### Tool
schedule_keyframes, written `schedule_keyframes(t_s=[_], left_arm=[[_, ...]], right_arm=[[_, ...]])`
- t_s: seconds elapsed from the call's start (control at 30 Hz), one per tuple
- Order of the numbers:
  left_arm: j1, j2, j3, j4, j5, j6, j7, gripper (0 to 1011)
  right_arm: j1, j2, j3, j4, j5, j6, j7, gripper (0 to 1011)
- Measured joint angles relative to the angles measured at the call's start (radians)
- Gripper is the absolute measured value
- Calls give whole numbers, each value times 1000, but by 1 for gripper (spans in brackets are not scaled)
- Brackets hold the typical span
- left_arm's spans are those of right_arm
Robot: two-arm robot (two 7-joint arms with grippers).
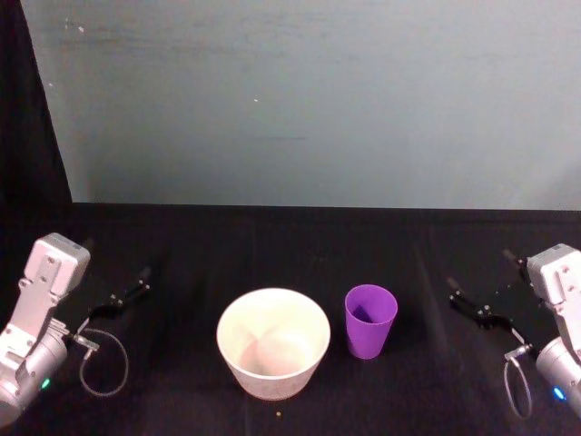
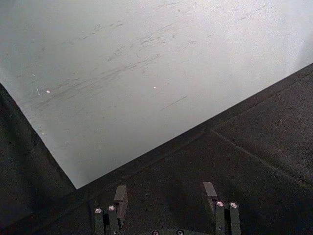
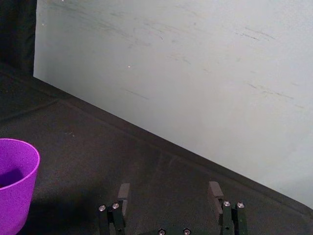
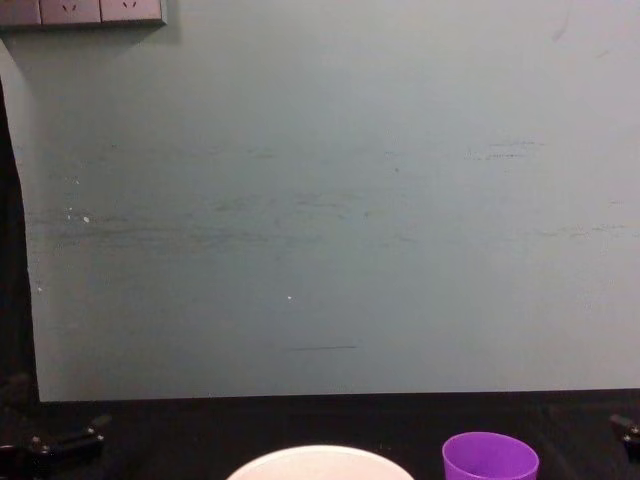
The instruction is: Pick up the cup and pour the mung beans from the cup into the bowl.
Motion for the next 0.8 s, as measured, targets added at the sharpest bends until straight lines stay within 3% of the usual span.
schedule_keyframes(t_s=[0.8], left_arm=[[0,0,0,0,0,0,0,1003]], right_arm=[[0,0,0,0,0,0,0,1004]])
